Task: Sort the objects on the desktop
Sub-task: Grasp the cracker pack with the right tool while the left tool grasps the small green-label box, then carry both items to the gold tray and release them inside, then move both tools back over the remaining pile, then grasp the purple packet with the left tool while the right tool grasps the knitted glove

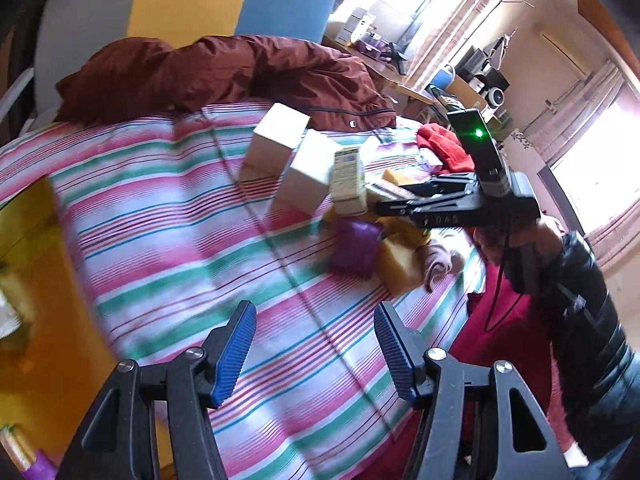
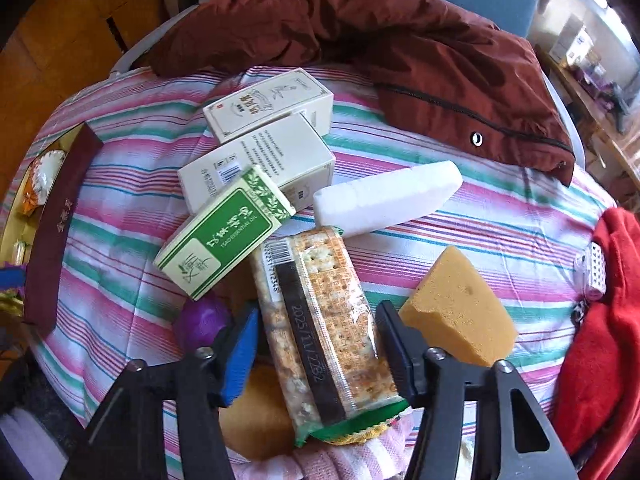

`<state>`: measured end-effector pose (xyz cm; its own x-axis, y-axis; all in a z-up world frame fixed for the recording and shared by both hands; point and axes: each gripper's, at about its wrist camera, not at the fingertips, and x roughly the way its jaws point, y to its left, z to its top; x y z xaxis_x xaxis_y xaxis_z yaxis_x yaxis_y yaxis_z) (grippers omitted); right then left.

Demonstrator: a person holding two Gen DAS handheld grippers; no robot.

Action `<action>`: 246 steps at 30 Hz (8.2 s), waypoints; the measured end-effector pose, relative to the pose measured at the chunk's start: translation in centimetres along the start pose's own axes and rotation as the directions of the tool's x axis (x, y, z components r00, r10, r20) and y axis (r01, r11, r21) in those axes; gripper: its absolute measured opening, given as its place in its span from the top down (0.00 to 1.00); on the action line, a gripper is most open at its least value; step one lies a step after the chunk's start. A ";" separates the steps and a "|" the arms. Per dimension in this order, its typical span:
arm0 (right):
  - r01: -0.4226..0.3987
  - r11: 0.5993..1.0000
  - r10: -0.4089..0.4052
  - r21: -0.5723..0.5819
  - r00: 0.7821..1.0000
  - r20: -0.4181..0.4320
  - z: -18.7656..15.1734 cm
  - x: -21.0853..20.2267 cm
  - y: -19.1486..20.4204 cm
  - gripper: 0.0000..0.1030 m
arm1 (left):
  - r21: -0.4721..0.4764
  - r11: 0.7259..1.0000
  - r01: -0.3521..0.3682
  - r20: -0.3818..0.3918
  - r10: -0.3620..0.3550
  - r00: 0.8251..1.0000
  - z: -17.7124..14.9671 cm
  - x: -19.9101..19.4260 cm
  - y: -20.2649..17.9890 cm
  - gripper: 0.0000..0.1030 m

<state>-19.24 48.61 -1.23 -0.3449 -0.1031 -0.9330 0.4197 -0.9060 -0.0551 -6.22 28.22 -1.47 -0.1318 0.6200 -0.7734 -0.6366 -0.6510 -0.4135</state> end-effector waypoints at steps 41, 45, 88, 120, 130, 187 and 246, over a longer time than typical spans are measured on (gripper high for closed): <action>-0.008 0.998 -0.002 0.061 0.986 0.168 -0.3 -2.1 -2.0 0.51 | 0.010 1.000 0.022 0.068 -0.023 0.997 5.9 6.2 -2.9 0.71; -0.010 0.999 0.000 0.052 0.981 0.195 -0.2 -2.5 -1.6 0.51 | 0.000 1.000 -0.028 0.115 0.027 0.993 3.7 2.0 -1.7 0.71; -0.386 0.899 0.380 -0.207 0.922 -0.070 5.4 3.2 40.8 0.51 | -0.498 0.778 -0.383 0.077 0.479 0.874 -15.8 -16.7 25.1 0.71; -0.180 0.934 0.275 -0.310 0.915 0.296 0.9 -2.5 41.5 0.09 | -0.524 0.729 -0.440 0.217 0.614 0.759 -17.7 -21.7 19.6 0.47; -0.238 0.947 0.302 -0.214 0.885 0.354 -0.7 -4.5 37.3 0.06 | -0.448 0.739 -0.503 0.255 0.645 0.720 -16.4 -21.1 15.9 0.31; -0.099 0.823 -0.044 0.559 0.971 0.236 -7.5 -8.3 -1.8 0.13 | 0.023 0.968 -0.250 0.163 0.244 0.956 -10.6 -9.1 2.5 0.16; 0.055 0.794 -0.039 0.606 0.998 -0.039 -4.1 1.1 -5.7 0.43 | 0.120 0.990 -0.072 -0.081 0.082 0.993 3.4 14.3 -3.9 0.56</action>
<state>-18.61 55.34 -3.37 -0.3284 -0.0515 -0.9431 -0.1945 -0.9734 0.1209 -8.21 41.12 -9.30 -0.1218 0.5269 -0.8411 -0.7120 -0.6368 -0.2958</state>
